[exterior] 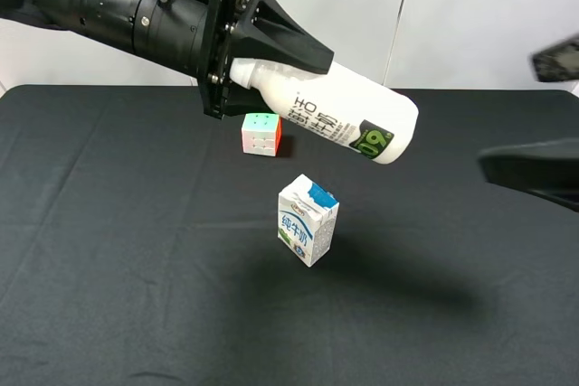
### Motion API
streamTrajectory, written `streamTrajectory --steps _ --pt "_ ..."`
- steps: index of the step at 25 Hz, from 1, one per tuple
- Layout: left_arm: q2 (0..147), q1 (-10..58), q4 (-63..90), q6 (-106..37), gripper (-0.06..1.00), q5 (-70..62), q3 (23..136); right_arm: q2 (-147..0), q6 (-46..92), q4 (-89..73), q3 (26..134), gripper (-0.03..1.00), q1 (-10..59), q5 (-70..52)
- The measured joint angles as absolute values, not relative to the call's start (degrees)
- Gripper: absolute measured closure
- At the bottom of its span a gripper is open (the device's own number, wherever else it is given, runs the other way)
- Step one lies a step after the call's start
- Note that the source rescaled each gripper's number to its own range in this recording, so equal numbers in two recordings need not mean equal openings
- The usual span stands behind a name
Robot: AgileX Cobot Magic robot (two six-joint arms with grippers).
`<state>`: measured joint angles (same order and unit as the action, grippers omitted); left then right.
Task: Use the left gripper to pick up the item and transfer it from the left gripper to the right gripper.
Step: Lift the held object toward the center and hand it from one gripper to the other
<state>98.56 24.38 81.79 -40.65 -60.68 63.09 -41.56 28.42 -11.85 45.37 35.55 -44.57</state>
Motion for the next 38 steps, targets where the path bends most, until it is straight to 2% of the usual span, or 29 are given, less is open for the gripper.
streamTrajectory --steps 3,15,19,27,38 --pt "98.56 24.38 81.79 -40.65 0.93 -60.63 63.09 -46.49 28.42 -10.1 48.34 -0.03 37.79 -44.25" --pt "98.56 24.38 81.79 -40.65 0.93 -60.63 63.09 -59.23 28.37 -11.04 56.77 -0.03 37.8 -44.66" --pt "98.56 24.38 81.79 -40.65 0.93 -60.63 63.09 -60.65 29.12 -12.73 57.24 -0.03 38.31 -45.46" --pt "98.56 24.38 81.79 -40.83 0.93 -60.63 63.09 -64.94 28.26 -9.47 57.25 -0.03 44.44 -45.31" --pt "98.56 24.38 81.79 -40.83 0.93 -60.58 63.09 -69.66 26.27 -6.8 57.66 -0.03 44.44 -41.59"
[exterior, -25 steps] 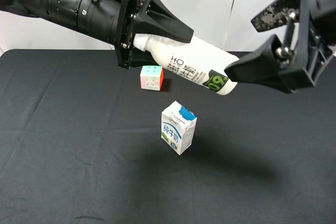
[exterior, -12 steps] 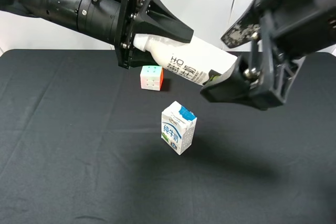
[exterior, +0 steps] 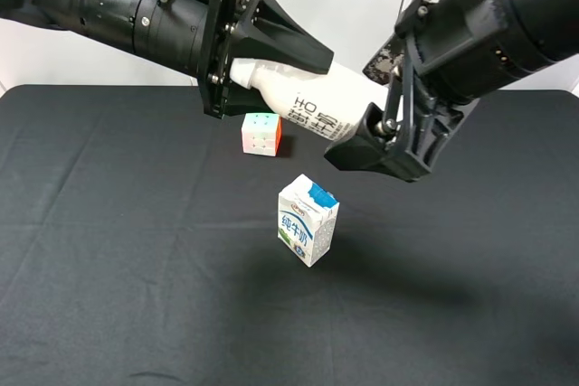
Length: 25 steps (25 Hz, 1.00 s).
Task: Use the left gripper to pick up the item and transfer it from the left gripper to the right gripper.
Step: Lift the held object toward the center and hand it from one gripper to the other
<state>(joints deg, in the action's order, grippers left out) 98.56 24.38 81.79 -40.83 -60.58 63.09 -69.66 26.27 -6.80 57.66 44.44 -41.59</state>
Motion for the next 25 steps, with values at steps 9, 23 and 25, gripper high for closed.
streamTrajectory --steps 9,23,25 --pt "98.56 24.38 81.79 -40.83 0.93 -60.58 63.09 -72.64 26.27 -6.8 57.66 -0.03 44.44 -40.27" --pt "98.56 24.38 81.79 -40.83 0.93 -60.58 63.09 -73.4 26.27 -6.75 57.66 0.31 44.44 -40.27" --pt "98.6 24.38 81.79 -40.83 0.93 -60.58 63.09 -73.4 26.27 -6.62 57.66 0.75 44.44 -40.19"
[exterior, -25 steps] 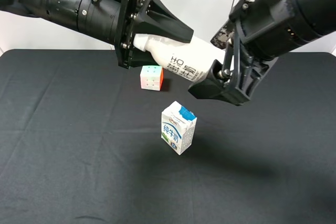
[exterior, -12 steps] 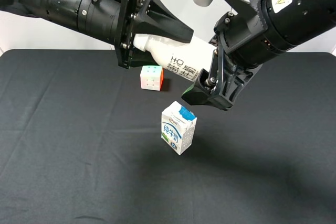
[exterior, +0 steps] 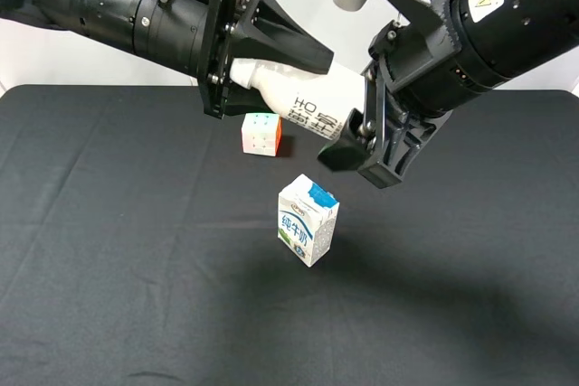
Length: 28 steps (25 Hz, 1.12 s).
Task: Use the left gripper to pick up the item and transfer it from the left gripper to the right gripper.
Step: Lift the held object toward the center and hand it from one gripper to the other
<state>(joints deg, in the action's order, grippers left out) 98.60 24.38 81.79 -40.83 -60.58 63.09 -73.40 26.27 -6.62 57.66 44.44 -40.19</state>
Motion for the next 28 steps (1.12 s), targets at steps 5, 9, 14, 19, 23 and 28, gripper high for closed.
streamTrajectory --steps 5,9,14,19,23,28 --pt "98.6 24.38 81.93 -40.93 0.93 -60.0 63.09 -73.4 26.33 -5.89 57.66 0.9 44.44 -40.04" --pt "98.6 24.38 82.15 -41.06 0.93 -59.59 63.09 -73.4 26.33 -5.58 57.66 0.91 44.44 -39.93" --pt "98.6 24.38 82.08 -41.06 0.93 -59.37 63.09 -73.46 26.33 -5.53 57.66 0.91 44.44 -39.88" --pt "98.6 24.38 82.03 -40.92 0.93 -59.35 63.09 -73.46 26.33 -5.53 57.66 0.91 44.44 -39.88" --pt "98.6 24.38 82.01 -40.89 0.92 -59.35 63.09 -73.46 26.33 -5.53 57.66 0.91 44.44 -39.88" --pt "98.49 24.38 82.53 -40.87 0.13 -60.43 63.19 -73.84 26.27 -5.06 57.66 0.91 44.44 -40.51"
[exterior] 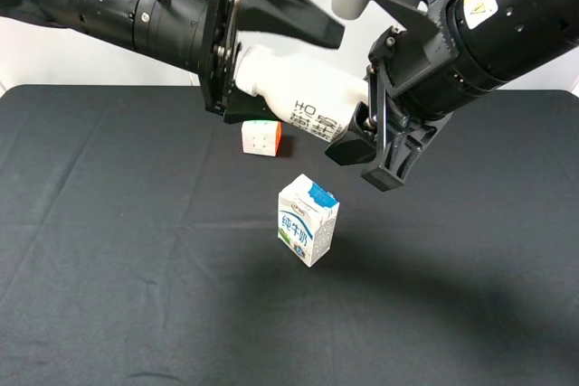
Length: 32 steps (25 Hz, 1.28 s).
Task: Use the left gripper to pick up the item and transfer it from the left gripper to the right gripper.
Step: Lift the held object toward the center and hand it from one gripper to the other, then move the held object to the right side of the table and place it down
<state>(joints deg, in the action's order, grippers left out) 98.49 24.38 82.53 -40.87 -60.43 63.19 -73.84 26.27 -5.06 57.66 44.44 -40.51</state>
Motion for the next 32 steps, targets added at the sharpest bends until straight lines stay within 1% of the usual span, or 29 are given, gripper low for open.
streamTrajectory --steps 1,2,5,20,32 --pt "98.49 24.38 82.72 -40.87 0.06 -60.49 63.19 -73.84 26.27 -5.06 57.66 0.91 44.44 -40.51" --pt "98.49 24.38 82.77 -40.82 0.02 -60.56 63.19 -73.84 26.27 -5.06 57.66 0.91 44.44 -40.51" --pt "98.49 24.38 82.9 -40.82 -0.04 -60.68 63.19 -73.84 26.27 -5.06 57.66 0.91 44.44 -40.51" --pt "98.42 23.23 81.99 -40.76 -0.06 -62.19 63.19 -73.84 25.99 -5.87 57.66 0.91 44.44 -40.51" --pt "96.76 17.14 78.76 -40.67 -0.06 -64.74 63.27 -73.84 25.86 -5.93 57.66 0.91 44.44 -40.58"
